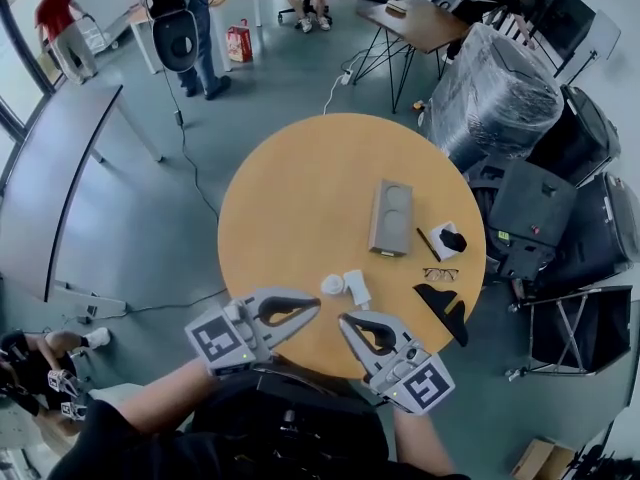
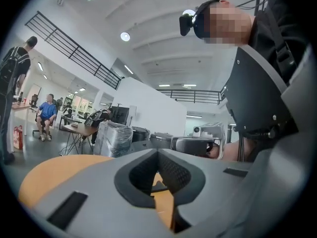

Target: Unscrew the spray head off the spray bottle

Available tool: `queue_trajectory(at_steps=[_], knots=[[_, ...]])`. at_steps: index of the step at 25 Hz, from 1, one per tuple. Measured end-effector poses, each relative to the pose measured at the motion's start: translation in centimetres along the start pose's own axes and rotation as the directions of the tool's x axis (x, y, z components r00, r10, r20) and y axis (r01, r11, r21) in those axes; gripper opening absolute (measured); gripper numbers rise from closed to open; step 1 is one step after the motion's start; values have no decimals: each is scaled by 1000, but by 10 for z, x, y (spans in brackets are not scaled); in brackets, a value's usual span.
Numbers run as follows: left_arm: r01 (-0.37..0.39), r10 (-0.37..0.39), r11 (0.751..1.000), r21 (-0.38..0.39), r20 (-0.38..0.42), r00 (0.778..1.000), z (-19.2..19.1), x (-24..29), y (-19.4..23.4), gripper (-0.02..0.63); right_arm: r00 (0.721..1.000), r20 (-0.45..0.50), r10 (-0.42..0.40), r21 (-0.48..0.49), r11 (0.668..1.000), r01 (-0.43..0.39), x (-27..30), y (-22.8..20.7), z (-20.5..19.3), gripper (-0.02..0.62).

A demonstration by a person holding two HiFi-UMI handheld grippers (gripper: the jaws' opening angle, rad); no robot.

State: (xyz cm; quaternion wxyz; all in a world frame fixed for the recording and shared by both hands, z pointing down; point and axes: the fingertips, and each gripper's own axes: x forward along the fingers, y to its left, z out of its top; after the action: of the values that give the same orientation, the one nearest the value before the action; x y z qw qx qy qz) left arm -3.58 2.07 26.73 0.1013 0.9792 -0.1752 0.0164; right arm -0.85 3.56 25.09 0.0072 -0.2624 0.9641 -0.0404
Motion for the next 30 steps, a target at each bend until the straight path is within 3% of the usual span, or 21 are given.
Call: queue_trajectory(at_steps=[10,17,30], knots=[[-22,22,999,23,-1,1000,2,-4,-9,5,998,-1,-66,-26,997,66,-7,-5,2,9],[-14,15,999,52,-8,1000,1,2,-16,5,997,24,-74,48,996,73,-12,-13,4,9],[25,-24,995,99,-10,1000,1,5,-23,5,995,10,-95,-8,995,95,-9,-11,3,9]])
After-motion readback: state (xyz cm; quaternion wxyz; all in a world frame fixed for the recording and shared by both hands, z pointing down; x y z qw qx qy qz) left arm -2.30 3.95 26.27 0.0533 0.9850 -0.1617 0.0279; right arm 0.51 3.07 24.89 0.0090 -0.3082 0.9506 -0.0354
